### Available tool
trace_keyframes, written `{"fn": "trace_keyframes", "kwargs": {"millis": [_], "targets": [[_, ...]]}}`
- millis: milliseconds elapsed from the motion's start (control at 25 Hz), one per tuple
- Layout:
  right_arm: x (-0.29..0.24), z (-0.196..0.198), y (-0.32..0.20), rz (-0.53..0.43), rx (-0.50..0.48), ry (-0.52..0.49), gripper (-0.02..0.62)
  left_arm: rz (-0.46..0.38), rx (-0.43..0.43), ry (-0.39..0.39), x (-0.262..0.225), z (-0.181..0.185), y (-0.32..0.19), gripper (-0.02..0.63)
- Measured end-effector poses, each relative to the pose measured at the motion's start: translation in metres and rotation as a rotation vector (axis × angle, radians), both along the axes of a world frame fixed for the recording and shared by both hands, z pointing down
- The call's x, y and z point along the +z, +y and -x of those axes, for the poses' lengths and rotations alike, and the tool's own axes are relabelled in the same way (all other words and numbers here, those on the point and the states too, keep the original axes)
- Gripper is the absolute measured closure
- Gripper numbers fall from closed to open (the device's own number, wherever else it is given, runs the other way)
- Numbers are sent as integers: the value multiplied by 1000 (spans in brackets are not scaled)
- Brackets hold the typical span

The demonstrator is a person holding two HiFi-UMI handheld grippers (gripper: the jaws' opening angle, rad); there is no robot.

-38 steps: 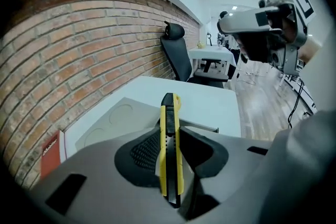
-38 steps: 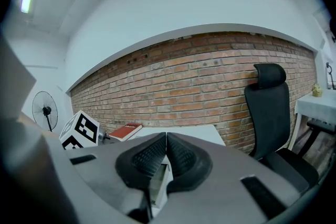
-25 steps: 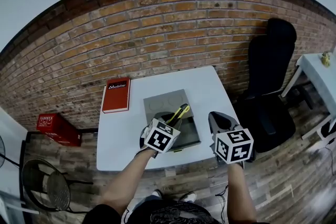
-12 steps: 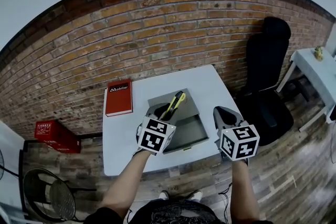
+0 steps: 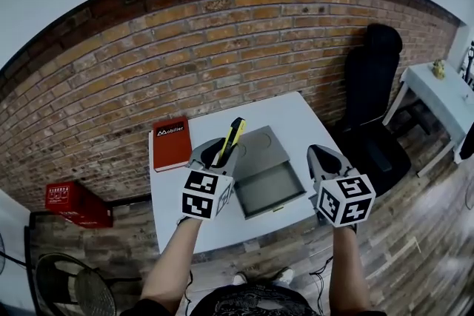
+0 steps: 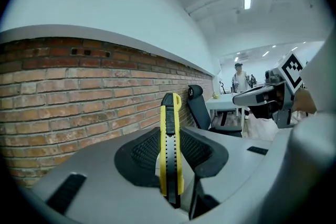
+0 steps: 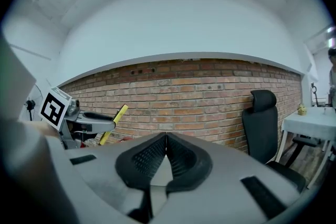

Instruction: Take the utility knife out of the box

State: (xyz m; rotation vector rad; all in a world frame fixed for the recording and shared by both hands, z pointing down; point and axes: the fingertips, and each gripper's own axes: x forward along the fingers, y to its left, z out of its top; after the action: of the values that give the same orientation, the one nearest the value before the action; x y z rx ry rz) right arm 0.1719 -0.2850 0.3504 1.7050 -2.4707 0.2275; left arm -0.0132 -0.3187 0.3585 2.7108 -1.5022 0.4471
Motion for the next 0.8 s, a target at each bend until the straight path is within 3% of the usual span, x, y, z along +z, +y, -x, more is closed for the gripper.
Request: {"fn": "trace_keyframes", "kwargs": {"millis": [480,800], "targets": [[-12,36,13,-51,64,12,575,-59,-8,103,-7,54,9,479],[-10,50,21,-47,73,40,576,-28,-13,137,3,73,10,479]]}}
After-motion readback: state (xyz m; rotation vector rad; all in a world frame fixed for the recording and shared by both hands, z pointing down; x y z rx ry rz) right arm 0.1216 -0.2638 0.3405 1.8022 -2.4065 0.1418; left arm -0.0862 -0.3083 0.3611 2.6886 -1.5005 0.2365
